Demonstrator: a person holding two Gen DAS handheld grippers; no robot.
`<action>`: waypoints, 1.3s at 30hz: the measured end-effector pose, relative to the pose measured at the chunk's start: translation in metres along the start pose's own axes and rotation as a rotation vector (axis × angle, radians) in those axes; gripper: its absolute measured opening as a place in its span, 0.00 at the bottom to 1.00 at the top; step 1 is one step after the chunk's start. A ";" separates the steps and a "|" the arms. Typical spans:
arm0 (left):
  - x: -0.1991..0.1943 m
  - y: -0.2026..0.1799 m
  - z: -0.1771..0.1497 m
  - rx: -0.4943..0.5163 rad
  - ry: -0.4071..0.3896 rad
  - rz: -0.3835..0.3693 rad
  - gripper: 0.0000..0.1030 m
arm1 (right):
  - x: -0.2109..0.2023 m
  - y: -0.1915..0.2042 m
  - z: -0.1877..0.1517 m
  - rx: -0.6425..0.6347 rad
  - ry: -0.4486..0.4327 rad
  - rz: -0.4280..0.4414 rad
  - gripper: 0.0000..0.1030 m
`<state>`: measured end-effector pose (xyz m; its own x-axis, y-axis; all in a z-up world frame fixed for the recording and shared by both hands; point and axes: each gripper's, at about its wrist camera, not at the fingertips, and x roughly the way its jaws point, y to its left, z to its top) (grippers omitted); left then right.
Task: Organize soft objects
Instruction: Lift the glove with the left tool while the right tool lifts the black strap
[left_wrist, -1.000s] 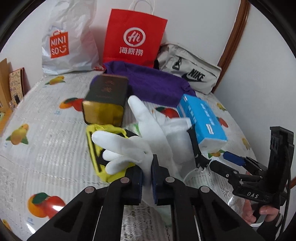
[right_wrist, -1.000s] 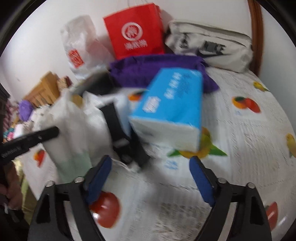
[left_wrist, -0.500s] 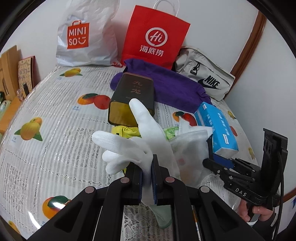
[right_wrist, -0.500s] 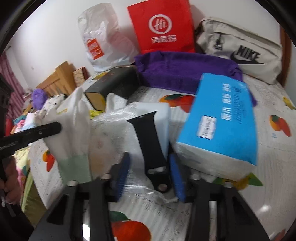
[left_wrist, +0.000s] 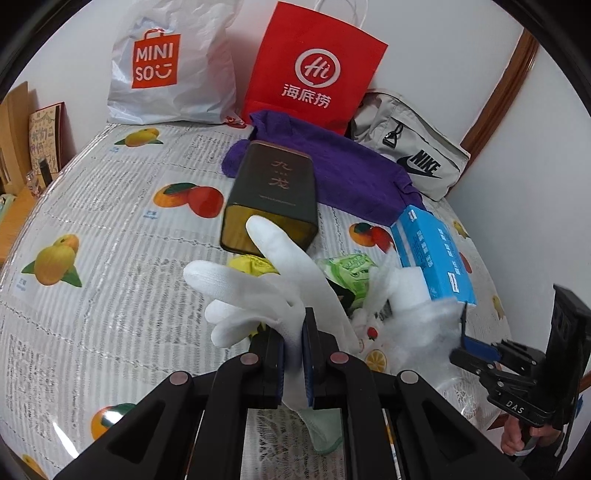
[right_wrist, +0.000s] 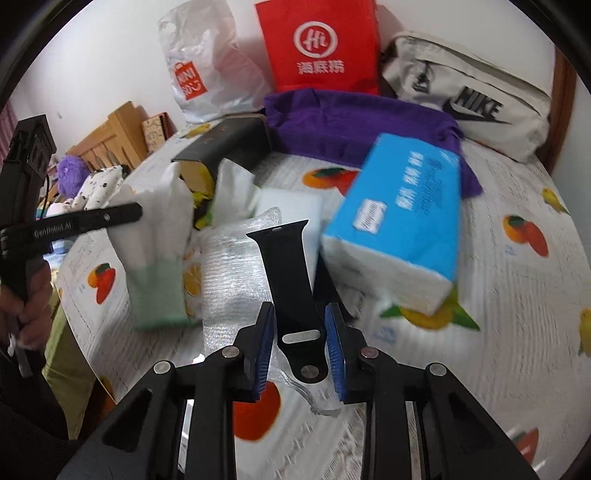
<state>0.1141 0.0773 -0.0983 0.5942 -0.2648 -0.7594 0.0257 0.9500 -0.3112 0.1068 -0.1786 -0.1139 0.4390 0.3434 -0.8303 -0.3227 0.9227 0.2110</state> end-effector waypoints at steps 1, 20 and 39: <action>-0.001 0.003 0.001 0.001 0.004 0.007 0.08 | -0.001 -0.004 -0.002 0.017 0.007 -0.004 0.27; 0.015 0.000 0.000 0.029 0.106 0.026 0.08 | 0.028 -0.006 -0.010 -0.025 0.073 -0.079 0.21; 0.025 0.002 -0.001 0.034 0.151 0.047 0.08 | 0.013 -0.047 -0.013 0.155 0.067 -0.110 0.30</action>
<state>0.1288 0.0724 -0.1185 0.4675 -0.2395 -0.8509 0.0292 0.9662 -0.2560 0.1168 -0.2195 -0.1406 0.4064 0.2309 -0.8840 -0.1402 0.9718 0.1894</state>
